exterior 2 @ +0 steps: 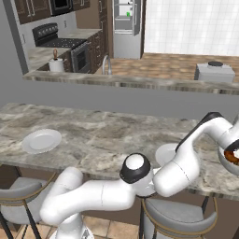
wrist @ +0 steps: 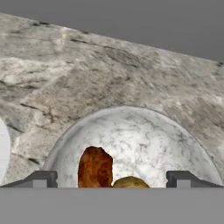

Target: Pick the chicken drumstick and squash from their plates and place them in the bowl. Then put the bowl in the fridge.

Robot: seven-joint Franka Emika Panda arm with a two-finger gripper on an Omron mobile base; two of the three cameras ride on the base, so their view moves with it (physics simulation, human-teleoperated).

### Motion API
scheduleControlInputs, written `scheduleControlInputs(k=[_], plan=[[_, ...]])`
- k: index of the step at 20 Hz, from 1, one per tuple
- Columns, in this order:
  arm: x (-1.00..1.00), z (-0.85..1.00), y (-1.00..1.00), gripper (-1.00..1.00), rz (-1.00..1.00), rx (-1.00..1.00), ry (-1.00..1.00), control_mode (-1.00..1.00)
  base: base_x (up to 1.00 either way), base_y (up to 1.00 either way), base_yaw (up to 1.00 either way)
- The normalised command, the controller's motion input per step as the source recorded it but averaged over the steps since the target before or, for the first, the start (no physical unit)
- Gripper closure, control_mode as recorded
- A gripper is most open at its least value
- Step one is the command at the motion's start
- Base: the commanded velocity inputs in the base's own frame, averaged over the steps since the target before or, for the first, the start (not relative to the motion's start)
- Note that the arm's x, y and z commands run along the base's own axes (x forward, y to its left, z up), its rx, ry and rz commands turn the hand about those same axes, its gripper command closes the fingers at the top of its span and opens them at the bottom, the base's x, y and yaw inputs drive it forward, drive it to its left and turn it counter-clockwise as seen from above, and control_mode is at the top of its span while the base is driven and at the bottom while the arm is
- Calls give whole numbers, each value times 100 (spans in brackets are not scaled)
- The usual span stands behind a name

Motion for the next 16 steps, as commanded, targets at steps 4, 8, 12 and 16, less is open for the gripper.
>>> scheduleControlInputs(k=[4, 8, 12, 16], plan=[[-47, 12, 9, -100, 9, 0, 8, -100, 0, 0, 0], [-48, 2, 7, -100, 8, 0, 7, -100, 0, 0, 0], [-39, 0, 10, -100, 6, 0, 7, -100, 0, 0, 0], [-27, 0, 10, -100, 6, 0, 7, -100, 0, 0, 0]])
